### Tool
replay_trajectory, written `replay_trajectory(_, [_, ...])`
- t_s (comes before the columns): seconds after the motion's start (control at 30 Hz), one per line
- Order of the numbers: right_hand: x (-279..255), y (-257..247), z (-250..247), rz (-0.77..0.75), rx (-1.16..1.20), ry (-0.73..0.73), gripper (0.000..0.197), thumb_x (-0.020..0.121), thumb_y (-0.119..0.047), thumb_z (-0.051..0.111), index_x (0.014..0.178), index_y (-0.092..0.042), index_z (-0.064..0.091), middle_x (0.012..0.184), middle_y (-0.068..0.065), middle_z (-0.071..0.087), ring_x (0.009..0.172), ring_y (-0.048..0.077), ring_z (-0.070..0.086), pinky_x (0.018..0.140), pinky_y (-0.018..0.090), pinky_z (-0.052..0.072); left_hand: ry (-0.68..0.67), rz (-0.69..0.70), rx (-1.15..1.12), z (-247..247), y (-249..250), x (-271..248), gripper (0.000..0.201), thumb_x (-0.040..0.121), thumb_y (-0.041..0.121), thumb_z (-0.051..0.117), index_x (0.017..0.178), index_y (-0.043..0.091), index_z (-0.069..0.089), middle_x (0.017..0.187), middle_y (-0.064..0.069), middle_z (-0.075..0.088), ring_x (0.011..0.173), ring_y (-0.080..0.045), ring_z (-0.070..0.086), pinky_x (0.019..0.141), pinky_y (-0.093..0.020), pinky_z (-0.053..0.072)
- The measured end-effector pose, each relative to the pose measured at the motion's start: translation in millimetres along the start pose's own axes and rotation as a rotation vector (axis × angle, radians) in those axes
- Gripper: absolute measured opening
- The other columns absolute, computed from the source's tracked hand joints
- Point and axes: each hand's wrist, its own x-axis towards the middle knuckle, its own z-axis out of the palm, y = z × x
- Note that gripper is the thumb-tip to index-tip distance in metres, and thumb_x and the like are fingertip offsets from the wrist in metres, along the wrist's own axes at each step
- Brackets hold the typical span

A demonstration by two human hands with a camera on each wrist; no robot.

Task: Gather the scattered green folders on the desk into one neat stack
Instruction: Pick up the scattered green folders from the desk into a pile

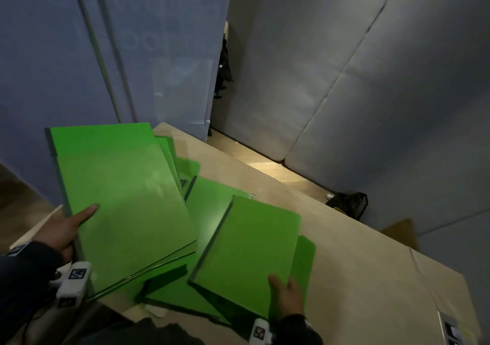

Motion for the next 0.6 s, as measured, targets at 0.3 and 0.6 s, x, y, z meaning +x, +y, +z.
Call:
replay_trajectory(0.3, [-43.2, -74.8, -20.5, -0.143, 0.435, -0.234, 0.053, 0.084, -0.025, 0.075, 0.131, -0.011, 0.056, 0.113, 0.017, 0.072, 0.094, 0.024, 0.076, 0.075, 0.046, 0.064, -0.144, 0.104, 0.076, 34.1, -7.6, -19.3, 0.028, 0.092, 0.019, 0.06, 0.116, 0.005, 0.061, 0.084, -0.015, 0.077, 0.071, -0.03, 0.074, 0.068, -0.05, 0.059])
replay_trajectory(0.6, [-46.4, -55.2, 99.5, -0.261, -0.36, -0.326, 0.076, 0.086, -0.048, 0.068, 0.15, -0.027, 0.033, 0.158, 0.004, 0.035, 0.141, 0.029, 0.04, 0.114, 0.051, 0.039, -0.304, 0.152, 0.331, 78.9, -24.4, -30.7, 0.077, 0.05, 0.033, 0.094, 0.111, 0.003, 0.058, 0.098, -0.024, 0.069, 0.087, -0.039, 0.066, 0.084, -0.058, 0.052])
